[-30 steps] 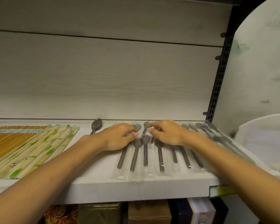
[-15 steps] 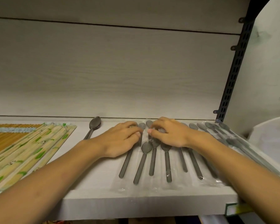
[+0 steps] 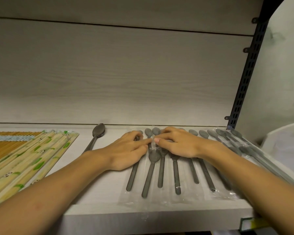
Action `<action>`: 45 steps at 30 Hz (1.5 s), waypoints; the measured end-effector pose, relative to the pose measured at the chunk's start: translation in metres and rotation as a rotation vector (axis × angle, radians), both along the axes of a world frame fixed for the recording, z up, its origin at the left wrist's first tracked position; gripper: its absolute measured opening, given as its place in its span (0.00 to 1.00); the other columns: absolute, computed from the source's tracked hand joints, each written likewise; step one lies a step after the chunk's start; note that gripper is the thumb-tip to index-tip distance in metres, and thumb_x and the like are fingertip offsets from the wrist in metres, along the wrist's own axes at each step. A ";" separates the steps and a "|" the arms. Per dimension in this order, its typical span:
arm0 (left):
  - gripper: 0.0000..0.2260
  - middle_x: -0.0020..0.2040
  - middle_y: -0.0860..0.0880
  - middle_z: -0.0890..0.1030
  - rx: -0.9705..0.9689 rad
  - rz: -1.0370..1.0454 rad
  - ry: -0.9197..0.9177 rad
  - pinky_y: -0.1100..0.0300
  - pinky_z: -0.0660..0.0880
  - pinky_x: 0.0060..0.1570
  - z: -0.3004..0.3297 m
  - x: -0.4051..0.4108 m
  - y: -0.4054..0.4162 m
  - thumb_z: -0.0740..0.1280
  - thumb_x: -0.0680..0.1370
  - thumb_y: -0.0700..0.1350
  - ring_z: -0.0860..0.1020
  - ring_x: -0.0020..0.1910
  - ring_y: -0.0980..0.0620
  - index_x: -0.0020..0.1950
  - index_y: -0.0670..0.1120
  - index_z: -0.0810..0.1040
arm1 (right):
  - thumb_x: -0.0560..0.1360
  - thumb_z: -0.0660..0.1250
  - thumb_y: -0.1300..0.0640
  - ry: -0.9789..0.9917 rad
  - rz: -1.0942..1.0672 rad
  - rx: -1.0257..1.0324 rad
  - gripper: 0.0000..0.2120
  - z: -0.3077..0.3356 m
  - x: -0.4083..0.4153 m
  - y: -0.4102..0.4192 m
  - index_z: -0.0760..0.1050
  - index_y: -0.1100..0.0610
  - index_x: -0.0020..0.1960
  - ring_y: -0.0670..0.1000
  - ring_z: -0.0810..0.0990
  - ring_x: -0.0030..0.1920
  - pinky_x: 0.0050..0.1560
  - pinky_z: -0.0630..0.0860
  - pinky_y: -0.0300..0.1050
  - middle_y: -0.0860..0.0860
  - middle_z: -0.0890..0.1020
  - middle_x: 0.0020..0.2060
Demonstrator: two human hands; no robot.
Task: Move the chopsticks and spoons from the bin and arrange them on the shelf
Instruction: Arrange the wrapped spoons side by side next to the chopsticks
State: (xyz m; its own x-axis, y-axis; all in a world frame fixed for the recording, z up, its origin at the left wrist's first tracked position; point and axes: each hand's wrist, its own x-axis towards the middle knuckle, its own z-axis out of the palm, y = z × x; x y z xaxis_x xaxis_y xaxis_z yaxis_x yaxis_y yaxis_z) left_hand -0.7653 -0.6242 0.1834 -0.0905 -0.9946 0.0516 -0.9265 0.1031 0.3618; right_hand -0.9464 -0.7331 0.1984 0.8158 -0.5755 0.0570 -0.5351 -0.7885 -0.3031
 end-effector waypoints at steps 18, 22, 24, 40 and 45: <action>0.16 0.64 0.62 0.67 -0.090 0.014 0.086 0.58 0.61 0.68 -0.006 0.008 -0.003 0.50 0.82 0.58 0.63 0.66 0.64 0.64 0.59 0.70 | 0.77 0.56 0.36 -0.043 -0.005 -0.041 0.22 -0.001 -0.003 0.001 0.75 0.45 0.65 0.48 0.69 0.62 0.64 0.66 0.46 0.48 0.71 0.61; 0.17 0.63 0.64 0.66 -0.145 0.034 0.047 0.67 0.57 0.63 -0.004 0.006 -0.001 0.51 0.83 0.56 0.61 0.63 0.67 0.69 0.57 0.68 | 0.78 0.56 0.38 -0.037 0.013 -0.051 0.21 -0.003 -0.001 0.001 0.77 0.48 0.62 0.49 0.72 0.60 0.63 0.68 0.46 0.49 0.75 0.59; 0.16 0.63 0.64 0.68 -0.174 0.037 0.030 0.66 0.59 0.64 -0.002 0.005 0.001 0.51 0.83 0.55 0.63 0.65 0.65 0.68 0.57 0.70 | 0.78 0.56 0.38 -0.045 0.029 -0.047 0.21 -0.002 0.000 0.003 0.78 0.50 0.59 0.49 0.75 0.57 0.61 0.71 0.49 0.48 0.78 0.56; 0.15 0.67 0.70 0.69 0.061 -0.210 0.071 0.62 0.56 0.72 0.023 0.014 0.078 0.68 0.74 0.58 0.62 0.69 0.72 0.61 0.67 0.76 | 0.79 0.60 0.44 -0.118 0.062 -0.176 0.19 0.033 -0.089 0.088 0.73 0.46 0.68 0.33 0.70 0.61 0.61 0.65 0.27 0.38 0.75 0.64; 0.16 0.62 0.66 0.73 -0.023 -0.188 0.045 0.56 0.64 0.70 0.019 0.003 0.078 0.68 0.73 0.62 0.68 0.65 0.67 0.60 0.64 0.77 | 0.80 0.53 0.41 -0.039 0.172 -0.175 0.21 0.009 -0.079 0.111 0.69 0.44 0.71 0.39 0.68 0.65 0.66 0.62 0.34 0.42 0.73 0.66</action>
State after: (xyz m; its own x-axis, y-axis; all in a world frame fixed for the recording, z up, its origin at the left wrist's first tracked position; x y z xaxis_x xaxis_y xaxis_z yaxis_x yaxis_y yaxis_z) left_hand -0.7626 -0.5458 0.2022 -0.2715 -0.9589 0.0825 -0.8732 0.2815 0.3979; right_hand -1.0258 -0.6221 0.2079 0.8964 -0.4067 0.1764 -0.3788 -0.9094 -0.1718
